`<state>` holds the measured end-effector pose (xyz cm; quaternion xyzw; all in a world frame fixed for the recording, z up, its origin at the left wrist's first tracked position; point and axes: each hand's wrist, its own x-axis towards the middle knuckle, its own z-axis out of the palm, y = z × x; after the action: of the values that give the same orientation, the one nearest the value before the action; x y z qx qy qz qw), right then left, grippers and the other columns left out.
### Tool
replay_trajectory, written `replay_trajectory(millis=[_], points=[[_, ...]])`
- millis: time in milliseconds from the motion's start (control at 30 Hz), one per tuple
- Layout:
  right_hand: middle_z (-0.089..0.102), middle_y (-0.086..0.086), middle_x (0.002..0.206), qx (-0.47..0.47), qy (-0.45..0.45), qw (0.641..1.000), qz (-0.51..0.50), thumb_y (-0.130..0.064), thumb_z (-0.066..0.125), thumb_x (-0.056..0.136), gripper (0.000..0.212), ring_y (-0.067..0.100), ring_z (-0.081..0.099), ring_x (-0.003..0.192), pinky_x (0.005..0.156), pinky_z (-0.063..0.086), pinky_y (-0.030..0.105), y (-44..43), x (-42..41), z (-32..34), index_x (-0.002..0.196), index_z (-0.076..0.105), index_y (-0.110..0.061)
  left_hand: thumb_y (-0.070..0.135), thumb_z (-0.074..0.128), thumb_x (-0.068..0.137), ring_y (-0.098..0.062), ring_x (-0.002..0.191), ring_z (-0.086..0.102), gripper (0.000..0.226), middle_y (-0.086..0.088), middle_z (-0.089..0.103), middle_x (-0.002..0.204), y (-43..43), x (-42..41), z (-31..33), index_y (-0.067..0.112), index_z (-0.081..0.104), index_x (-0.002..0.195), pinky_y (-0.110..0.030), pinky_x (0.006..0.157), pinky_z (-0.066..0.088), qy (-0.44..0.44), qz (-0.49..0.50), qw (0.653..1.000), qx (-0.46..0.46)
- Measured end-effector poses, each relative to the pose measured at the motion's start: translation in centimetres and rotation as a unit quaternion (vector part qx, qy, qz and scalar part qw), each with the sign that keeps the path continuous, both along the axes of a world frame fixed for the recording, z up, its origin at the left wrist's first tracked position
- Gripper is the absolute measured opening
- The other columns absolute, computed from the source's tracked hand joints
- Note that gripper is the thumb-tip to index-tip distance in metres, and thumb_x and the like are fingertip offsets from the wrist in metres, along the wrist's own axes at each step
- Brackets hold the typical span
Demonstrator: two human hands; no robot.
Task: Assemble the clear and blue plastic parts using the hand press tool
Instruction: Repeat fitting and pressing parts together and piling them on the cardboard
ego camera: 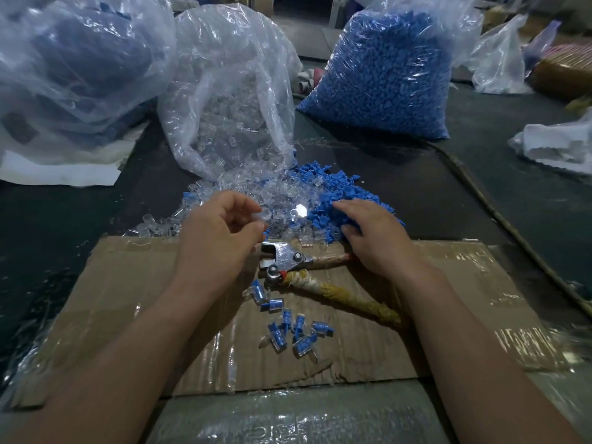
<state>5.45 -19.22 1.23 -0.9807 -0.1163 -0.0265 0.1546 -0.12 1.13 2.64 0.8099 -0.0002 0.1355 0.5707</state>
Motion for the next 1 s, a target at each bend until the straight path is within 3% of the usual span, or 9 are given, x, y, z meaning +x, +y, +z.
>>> replay_trajectory(millis=[133,333,533,767,867,1000], points=[[0.056,-0.002,0.126,0.037,-0.003,0.999,0.02,-0.008,0.053,0.089,0.038,0.015,0.048,0.115,0.094,0.036,0.027,0.27,-0.26,0.11,0.124,0.056,-0.022,0.004,0.063,0.083,-0.011,0.075,0.063,0.026,0.003,0.064,0.08,-0.13,-0.23,0.13,0.028,0.054,0.079,-0.012,0.063,0.051,-0.003,-0.003,1.0,0.025],[0.064,0.0,0.111,0.099,-0.032,0.995,0.013,-0.003,0.059,0.085,0.029,0.012,0.055,0.102,0.086,0.038,0.02,0.42,-0.48,0.14,0.11,0.066,-0.016,0.004,0.062,0.083,-0.009,0.077,0.063,0.024,0.003,0.063,0.082,-0.34,-0.41,0.04,0.027,0.055,0.081,-0.012,0.061,0.05,0.01,-0.022,0.999,0.025],[0.053,-0.013,0.092,0.147,-0.067,0.987,-0.01,-0.001,0.061,0.084,0.025,-0.001,0.047,0.086,0.076,0.037,0.008,0.49,-0.54,0.25,0.103,0.068,-0.015,0.004,0.063,0.083,-0.01,0.077,0.062,0.025,0.002,0.062,0.082,-0.37,-0.48,0.0,0.027,0.054,0.081,-0.009,0.063,0.049,0.006,-0.022,0.999,0.027],[0.056,-0.01,0.1,0.139,-0.051,0.989,-0.014,-0.009,0.06,0.087,0.024,0.004,0.05,0.095,0.078,0.034,0.008,0.44,-0.58,0.38,0.107,0.066,-0.018,0.005,0.064,0.082,-0.006,0.075,0.062,0.026,0.005,0.062,0.081,-0.35,-0.48,-0.01,0.028,0.054,0.08,-0.006,0.062,0.048,-0.001,-0.022,0.999,0.031],[0.061,-0.002,0.115,0.083,-0.009,0.997,-0.005,-0.015,0.06,0.087,0.028,0.011,0.052,0.103,0.082,0.035,0.018,0.4,-0.59,0.13,0.115,0.064,-0.02,0.005,0.064,0.082,-0.007,0.075,0.062,0.027,0.005,0.062,0.081,-0.3,-0.54,-0.05,0.029,0.054,0.08,-0.009,0.062,0.05,-0.004,-0.024,0.999,0.035],[0.063,-0.001,0.112,0.079,-0.015,0.997,-0.002,-0.009,0.059,0.087,0.027,0.011,0.053,0.1,0.081,0.035,0.018,0.42,-0.6,0.04,0.111,0.066,-0.019,0.003,0.063,0.082,-0.008,0.073,0.062,0.027,0.003,0.062,0.079,-0.37,-0.46,-0.1,0.029,0.054,0.079,-0.01,0.061,0.05,-0.002,-0.031,0.999,0.028]])
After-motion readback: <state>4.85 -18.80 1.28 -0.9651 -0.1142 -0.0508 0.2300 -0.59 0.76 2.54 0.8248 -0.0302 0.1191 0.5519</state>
